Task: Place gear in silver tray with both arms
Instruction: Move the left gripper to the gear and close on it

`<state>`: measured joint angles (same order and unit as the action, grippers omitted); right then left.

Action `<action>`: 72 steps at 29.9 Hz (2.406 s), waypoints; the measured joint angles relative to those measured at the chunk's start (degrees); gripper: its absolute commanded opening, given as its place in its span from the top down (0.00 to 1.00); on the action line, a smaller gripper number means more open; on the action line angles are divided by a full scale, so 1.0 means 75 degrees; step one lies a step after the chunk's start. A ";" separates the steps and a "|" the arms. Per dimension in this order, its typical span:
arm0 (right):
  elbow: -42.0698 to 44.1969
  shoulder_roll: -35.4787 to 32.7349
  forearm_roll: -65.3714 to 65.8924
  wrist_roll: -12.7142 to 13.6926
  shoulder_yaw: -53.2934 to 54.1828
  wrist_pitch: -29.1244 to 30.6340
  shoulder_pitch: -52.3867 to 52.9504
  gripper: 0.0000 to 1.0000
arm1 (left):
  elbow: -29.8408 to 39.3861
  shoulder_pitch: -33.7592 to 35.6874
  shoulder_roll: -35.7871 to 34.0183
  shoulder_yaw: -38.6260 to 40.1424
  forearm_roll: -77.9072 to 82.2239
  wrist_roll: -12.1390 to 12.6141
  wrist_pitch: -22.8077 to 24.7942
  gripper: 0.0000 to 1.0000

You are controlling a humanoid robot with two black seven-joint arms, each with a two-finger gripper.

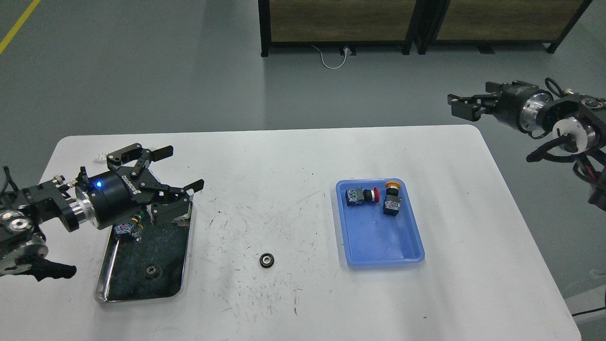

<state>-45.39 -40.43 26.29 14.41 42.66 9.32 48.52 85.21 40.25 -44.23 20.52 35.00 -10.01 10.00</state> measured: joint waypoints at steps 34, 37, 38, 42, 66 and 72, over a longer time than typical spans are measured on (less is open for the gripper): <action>0.0240 -0.0222 -0.0001 0.0000 0.0066 0.0023 -0.0229 0.02 | -0.3095 -0.1906 0.4151 -0.0856 0.2033 -0.0687 -0.1976 0.02; 0.0240 -0.0223 -0.0001 0.0000 0.0066 0.0023 -0.0233 0.02 | -0.3301 -0.1903 0.4328 -0.0985 0.2035 -0.0724 -0.2227 0.02; 0.0240 -0.0223 -0.0001 0.0000 0.0066 0.0023 -0.0234 0.02 | -0.3361 -0.1899 0.4388 -0.1021 0.2035 -0.0730 -0.2283 0.02; 0.0240 -0.0205 -0.0001 0.0000 0.0066 0.0023 -0.0234 0.02 | -0.3626 -0.1888 0.4632 -0.1099 0.2037 -0.0739 -0.2427 0.02; 0.0216 -0.0226 -0.0001 -0.0012 0.0072 0.0035 -0.0281 0.02 | -0.3744 -0.1898 0.4774 -0.1104 0.1750 -0.0638 -0.2541 0.60; 0.0215 -0.0238 -0.0001 -0.0019 0.0077 0.0035 -0.0281 0.02 | -0.3738 -0.1842 0.4773 -0.1209 0.1757 -0.0568 -0.2536 0.76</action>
<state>-43.77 -42.22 26.28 14.26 43.24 9.58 46.40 57.17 26.43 -8.43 11.45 48.18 -14.27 -9.02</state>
